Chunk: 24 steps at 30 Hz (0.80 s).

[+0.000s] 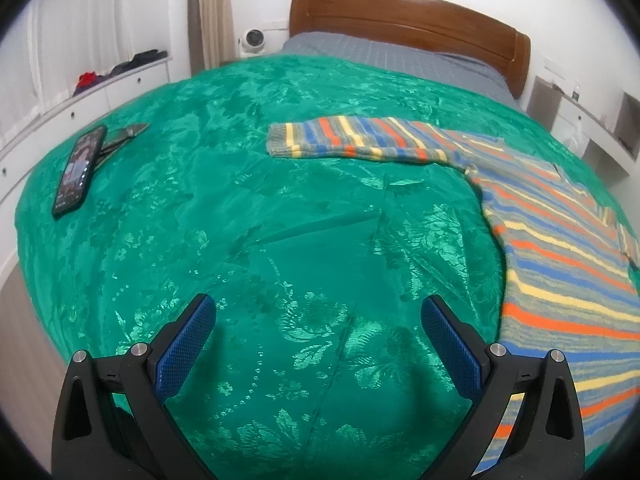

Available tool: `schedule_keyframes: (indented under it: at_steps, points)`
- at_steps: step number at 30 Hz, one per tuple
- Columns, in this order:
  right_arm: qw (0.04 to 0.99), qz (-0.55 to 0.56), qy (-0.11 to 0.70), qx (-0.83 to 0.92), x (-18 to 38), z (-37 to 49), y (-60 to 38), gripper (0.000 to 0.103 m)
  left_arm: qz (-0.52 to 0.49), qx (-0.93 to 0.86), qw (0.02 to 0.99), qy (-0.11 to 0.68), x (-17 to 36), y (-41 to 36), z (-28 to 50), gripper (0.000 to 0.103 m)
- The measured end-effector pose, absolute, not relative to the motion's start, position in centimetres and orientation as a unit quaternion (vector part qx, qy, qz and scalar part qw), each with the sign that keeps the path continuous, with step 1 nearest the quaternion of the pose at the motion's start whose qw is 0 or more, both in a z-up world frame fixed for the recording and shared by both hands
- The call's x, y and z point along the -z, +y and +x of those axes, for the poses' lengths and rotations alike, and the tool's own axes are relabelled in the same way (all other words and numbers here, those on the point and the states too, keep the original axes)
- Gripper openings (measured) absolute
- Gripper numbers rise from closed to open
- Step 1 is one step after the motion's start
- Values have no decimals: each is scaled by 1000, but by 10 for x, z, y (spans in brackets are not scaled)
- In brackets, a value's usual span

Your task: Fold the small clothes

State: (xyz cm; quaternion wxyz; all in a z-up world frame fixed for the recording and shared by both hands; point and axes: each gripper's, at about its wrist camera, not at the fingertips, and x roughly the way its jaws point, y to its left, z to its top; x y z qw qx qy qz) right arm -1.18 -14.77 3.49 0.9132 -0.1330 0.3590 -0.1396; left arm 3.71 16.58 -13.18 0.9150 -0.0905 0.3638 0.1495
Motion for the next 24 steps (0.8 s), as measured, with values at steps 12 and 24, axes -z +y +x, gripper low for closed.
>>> schedule_keyframes:
  at_steps: [12, 24]
  points:
    - [908, -132, 371, 145, -36, -9, -149, 102, -94, -152, 913, 367, 133, 168, 37, 102]
    - [896, -138, 402, 126, -28, -3, -144, 102, -94, -152, 911, 371, 136, 169, 40, 102]
